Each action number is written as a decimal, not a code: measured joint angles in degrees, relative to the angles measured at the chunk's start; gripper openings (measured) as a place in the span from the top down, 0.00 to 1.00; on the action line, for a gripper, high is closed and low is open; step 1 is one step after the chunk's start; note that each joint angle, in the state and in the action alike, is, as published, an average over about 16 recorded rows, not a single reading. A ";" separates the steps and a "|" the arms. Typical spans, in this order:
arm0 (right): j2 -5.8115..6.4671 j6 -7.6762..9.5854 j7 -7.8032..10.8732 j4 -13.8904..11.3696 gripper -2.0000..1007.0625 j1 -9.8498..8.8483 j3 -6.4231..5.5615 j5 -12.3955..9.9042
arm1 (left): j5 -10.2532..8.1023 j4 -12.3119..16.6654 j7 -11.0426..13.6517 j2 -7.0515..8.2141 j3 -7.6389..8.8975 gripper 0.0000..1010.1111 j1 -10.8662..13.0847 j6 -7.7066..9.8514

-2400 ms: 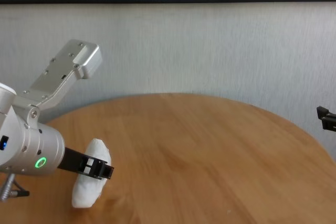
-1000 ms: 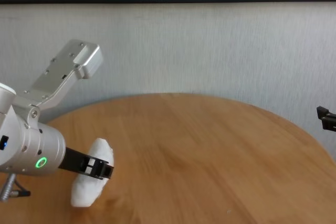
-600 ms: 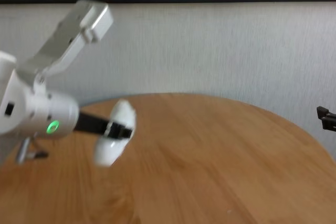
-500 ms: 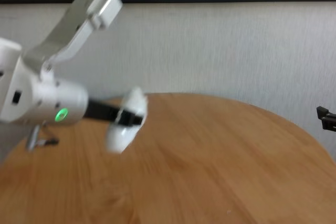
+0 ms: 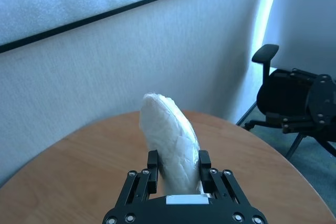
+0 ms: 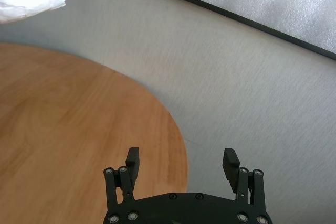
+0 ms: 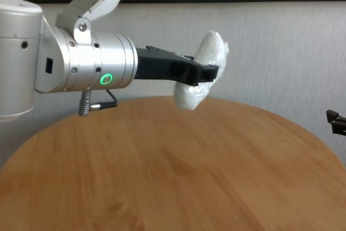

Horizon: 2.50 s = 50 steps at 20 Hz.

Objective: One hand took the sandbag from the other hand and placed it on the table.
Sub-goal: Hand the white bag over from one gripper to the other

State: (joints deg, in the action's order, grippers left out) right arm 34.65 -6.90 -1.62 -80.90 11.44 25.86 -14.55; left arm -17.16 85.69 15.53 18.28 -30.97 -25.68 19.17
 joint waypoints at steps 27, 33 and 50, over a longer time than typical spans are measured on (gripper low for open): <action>-2.09 -1.69 6.75 -1.86 0.01 0.50 -2.23 -6.91 | 0.64 -2.23 3.64 -1.19 0.32 0.52 -0.63 -4.17; -5.61 1.05 13.64 -2.34 0.01 0.97 -5.74 -19.10 | 0.56 -2.23 3.68 -1.17 0.33 0.52 -0.64 -4.10; -13.44 15.07 27.34 4.24 0.01 5.76 -8.03 -43.11 | 0.47 -2.23 3.70 -1.12 0.33 0.52 -0.65 -4.01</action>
State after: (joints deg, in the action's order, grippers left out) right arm 21.21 8.17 25.72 -76.66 17.19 17.83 -57.66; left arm -16.69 83.46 19.23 17.16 -30.64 -26.32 15.16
